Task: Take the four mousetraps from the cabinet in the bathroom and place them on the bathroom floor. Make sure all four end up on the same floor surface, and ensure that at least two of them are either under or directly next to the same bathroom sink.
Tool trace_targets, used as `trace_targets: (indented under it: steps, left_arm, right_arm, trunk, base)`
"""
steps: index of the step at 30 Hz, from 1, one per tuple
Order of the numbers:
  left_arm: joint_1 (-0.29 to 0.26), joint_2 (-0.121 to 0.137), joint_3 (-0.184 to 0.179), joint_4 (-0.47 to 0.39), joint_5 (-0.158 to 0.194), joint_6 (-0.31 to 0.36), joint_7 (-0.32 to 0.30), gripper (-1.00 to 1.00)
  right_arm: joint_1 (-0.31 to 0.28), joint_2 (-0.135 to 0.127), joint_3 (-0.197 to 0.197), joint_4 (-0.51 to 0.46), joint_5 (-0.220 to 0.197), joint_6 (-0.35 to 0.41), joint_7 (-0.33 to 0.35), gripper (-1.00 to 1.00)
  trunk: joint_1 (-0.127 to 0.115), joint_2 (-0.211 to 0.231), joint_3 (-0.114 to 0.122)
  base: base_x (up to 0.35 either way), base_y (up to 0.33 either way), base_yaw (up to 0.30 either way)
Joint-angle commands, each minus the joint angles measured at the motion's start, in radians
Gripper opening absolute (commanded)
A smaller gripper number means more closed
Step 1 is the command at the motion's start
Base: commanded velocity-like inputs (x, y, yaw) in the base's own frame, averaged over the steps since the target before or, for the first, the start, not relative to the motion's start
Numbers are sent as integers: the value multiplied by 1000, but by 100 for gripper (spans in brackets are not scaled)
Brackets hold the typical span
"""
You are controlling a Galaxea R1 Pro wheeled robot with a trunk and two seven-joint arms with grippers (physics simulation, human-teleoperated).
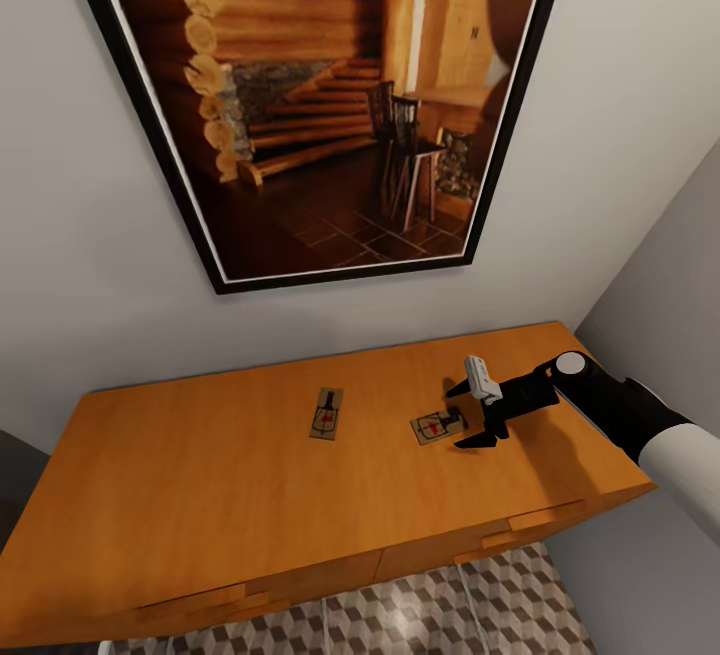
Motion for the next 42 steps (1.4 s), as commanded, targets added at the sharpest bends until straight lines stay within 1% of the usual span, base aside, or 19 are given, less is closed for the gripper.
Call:
trace_targets:
  steps: [1, 13, 24, 42]
  left_arm:
    - [-1, -1, -9, 2, 7, -6, 2, 100]
    - [-1, -2, -9, 2, 7, -6, 1, 100]
    - [-1, -2, -9, 1, 7, -7, 1, 100]
    - [-1, -8, -9, 1, 7, -7, 1, 100]
  right_arm:
    - [-2, -1, 6, 1, -6, -9, -2, 100]
    - [-2, -2, 6, 1, -6, -13, -34, 100]
    - [-2, -2, 6, 1, -7, -57, -71, 100]
    - [-2, -1, 6, 1, -7, -66, -80, 100]
  trunk:
    - [1, -2, -2]
    - [1, -2, -10]
    - [1, -2, -11]
    - [1, -2, -11]
  base:
    - [0, 0, 0]
    - [0, 0, 0]
    - [0, 0, 0]
    - [0, 0, 0]
